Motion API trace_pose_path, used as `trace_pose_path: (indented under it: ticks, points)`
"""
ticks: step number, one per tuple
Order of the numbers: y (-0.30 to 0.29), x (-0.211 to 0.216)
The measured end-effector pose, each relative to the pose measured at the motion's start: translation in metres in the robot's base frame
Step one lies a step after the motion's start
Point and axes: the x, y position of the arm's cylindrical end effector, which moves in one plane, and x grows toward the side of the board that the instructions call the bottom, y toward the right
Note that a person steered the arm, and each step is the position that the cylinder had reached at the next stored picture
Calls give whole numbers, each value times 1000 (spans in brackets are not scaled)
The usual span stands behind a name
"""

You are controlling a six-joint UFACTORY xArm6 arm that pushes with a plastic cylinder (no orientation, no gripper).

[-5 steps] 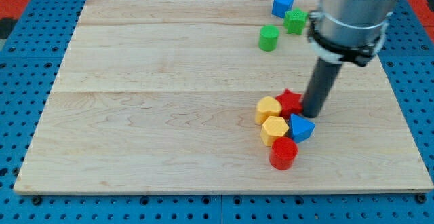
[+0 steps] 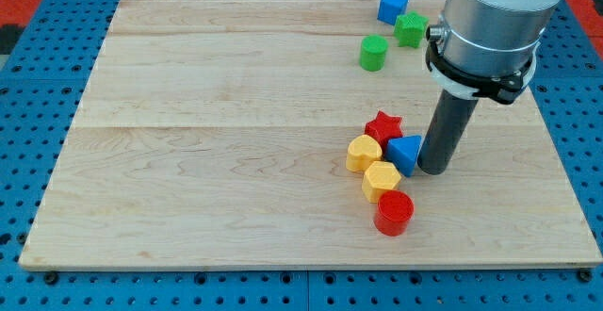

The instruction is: Push the blue triangle to the left of the yellow heart

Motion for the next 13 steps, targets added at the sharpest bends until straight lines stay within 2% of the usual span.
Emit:
trace_pose_path:
  ticks: [2,4,5,6,7,8,10,11,12,13]
  points:
    - [-26,-11]
    - [-90,-54]
    - [-101,-54]
    - [-109,-35]
    - [-140,-84]
    - [-138,-111]
    - [-138,-105]
    - [-161,-78]
    - [-217,-79]
    - [-232,-85]
